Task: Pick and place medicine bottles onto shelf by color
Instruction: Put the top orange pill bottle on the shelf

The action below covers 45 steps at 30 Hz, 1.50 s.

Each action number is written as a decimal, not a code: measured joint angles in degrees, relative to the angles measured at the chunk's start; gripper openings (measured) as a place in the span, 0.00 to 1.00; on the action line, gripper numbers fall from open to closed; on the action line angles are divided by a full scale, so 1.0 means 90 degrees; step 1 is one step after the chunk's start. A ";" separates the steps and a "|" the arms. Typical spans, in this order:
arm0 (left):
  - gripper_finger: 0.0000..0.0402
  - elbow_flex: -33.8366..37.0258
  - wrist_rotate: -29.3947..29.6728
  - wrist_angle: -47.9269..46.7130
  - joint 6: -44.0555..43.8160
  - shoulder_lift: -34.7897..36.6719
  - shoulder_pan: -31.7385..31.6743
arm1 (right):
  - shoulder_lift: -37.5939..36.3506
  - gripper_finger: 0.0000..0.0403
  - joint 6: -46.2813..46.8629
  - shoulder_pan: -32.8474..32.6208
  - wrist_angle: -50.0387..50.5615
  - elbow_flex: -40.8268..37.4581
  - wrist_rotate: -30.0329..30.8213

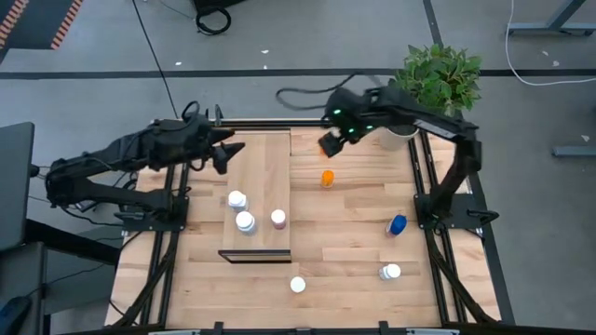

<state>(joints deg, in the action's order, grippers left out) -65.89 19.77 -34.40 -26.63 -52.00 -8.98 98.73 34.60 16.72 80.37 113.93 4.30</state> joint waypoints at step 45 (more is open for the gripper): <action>0.71 -0.0095 -0.0007 -0.1034 -0.0860 -0.0040 -0.0168 | 0.2171 0.70 -0.0841 0.2054 -0.0434 0.0005 -0.0867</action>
<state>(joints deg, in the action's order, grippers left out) -66.74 19.70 -43.70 -34.38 -52.36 -10.49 118.27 27.03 35.20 76.46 113.97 -3.51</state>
